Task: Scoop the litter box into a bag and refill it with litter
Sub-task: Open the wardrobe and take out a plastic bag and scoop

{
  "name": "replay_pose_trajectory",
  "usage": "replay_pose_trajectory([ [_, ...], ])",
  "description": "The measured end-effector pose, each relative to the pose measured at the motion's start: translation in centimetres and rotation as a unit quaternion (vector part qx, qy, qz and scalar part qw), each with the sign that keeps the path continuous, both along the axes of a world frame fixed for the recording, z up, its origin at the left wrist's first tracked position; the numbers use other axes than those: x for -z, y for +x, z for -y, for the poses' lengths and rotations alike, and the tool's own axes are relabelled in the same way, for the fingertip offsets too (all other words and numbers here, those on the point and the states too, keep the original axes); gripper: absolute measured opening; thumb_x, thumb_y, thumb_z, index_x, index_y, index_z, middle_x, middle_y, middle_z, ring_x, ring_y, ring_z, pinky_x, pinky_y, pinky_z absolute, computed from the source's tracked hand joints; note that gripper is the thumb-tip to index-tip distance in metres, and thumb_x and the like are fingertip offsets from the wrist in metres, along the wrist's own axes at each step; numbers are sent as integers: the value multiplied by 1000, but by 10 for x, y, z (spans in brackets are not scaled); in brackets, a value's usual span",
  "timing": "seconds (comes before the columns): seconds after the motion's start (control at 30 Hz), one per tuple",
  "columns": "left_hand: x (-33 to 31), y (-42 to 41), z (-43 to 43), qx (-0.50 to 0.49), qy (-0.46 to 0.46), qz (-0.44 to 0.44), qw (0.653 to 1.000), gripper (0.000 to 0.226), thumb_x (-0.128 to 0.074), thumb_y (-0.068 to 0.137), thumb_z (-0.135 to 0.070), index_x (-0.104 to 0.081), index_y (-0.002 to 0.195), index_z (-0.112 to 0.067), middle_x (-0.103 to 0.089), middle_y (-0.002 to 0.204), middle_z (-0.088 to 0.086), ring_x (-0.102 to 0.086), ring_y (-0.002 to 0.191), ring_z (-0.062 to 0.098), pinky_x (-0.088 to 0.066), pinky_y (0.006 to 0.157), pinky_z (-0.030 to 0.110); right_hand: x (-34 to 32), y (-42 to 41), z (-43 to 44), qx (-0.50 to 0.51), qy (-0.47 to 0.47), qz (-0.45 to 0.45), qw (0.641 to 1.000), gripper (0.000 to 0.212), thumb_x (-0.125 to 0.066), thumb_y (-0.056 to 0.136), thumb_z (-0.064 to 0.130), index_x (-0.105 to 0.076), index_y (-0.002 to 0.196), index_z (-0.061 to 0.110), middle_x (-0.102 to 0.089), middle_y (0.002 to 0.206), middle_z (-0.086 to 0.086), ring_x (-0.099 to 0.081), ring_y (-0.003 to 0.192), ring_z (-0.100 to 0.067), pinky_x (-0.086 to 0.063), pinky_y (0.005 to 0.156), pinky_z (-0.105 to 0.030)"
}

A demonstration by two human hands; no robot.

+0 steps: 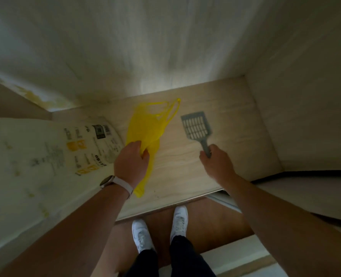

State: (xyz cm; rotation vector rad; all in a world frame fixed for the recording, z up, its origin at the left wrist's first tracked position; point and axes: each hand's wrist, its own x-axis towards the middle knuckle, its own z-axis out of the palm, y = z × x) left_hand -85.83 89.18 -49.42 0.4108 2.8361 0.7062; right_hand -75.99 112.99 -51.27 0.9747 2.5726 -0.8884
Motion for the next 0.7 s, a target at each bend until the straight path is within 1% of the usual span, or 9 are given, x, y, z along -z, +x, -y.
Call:
replay_pose_trajectory([
  [0.1, -38, 19, 26, -24, 11, -4, 1000, 21, -54, 95, -25, -49, 79, -12, -42, 71, 2, -46, 61, 26, -30, 53, 30, -40, 17, 31, -55, 0, -8, 998, 25, -54, 94, 35, -48, 79, 16, -54, 63, -3, -50, 55, -21, -32, 47, -30],
  [0.17, -59, 33, 46, -32, 16, -1, 999, 21, -54, 95, -26, -49, 78, -13, -45, 72, 4, -51, 65, 30, -31, 54, 31, -67, 27, 48, -97, 7, -9, 995, 23, -54, 94, 34, -50, 81, 16, -53, 63, -1, -49, 53, -18, -30, 46, -28],
  [0.2, -67, 41, 56, -38, 17, 2, 999, 20, -54, 95, -26, -52, 81, -11, -50, 75, 8, -55, 69, 33, -33, 55, 32, -78, 31, 54, -118, 8, -7, 993, 21, -53, 94, 34, -51, 82, 16, -54, 64, -1, -50, 54, -17, -31, 47, -28],
  [0.27, -84, 57, 72, -58, 14, 2, 998, 22, -54, 95, -26, -60, 96, -5, -60, 89, 15, -58, 82, 37, -38, 60, 34, -99, 37, 65, -151, 14, -8, 988, 20, -52, 94, 34, -53, 86, 16, -55, 66, -1, -50, 56, -16, -32, 48, -28],
  [0.37, -105, 81, 93, -111, 17, 12, 994, 28, -54, 96, -28, -60, 107, -4, -63, 101, 17, -59, 92, 37, -42, 67, 37, -123, 42, 74, -202, 20, -17, 979, 19, -52, 95, 35, -53, 86, 17, -51, 64, 2, -47, 55, -14, -32, 49, -29],
  [0.4, -112, 89, 98, -131, 21, 17, 991, 28, -54, 95, -29, -59, 107, -5, -63, 102, 16, -60, 93, 37, -45, 70, 38, -128, 43, 76, -218, 20, -24, 976, 19, -52, 95, 35, -53, 85, 18, -50, 63, 2, -47, 55, -14, -32, 50, -30],
  [0.47, -124, 106, 104, -163, 27, 21, 986, 24, -53, 94, -30, -58, 102, -8, -63, 99, 15, -60, 92, 37, -47, 70, 40, -136, 45, 80, -249, 17, -35, 968, 19, -53, 94, 34, -54, 84, 18, -50, 63, 1, -47, 54, -15, -32, 50, -31],
  [0.6, -144, 146, 106, -237, 16, -1, 971, 23, -57, 93, -29, -59, 101, -8, -64, 100, 17, -60, 95, 39, -45, 72, 40, -150, 47, 81, -347, -8, -47, 937, 21, -55, 92, 32, -52, 78, 17, -49, 62, 1, -49, 54, -20, -30, 49, -31],
  [0.7, -147, 181, 106, -268, 12, -12, 963, 17, -58, 92, -29, -60, 95, -13, -63, 95, 12, -60, 90, 36, -42, 67, 37, -152, 49, 82, -408, -24, -51, 911, 21, -55, 90, 33, -50, 76, 19, -47, 61, 2, -46, 54, -17, -30, 51, -31],
])
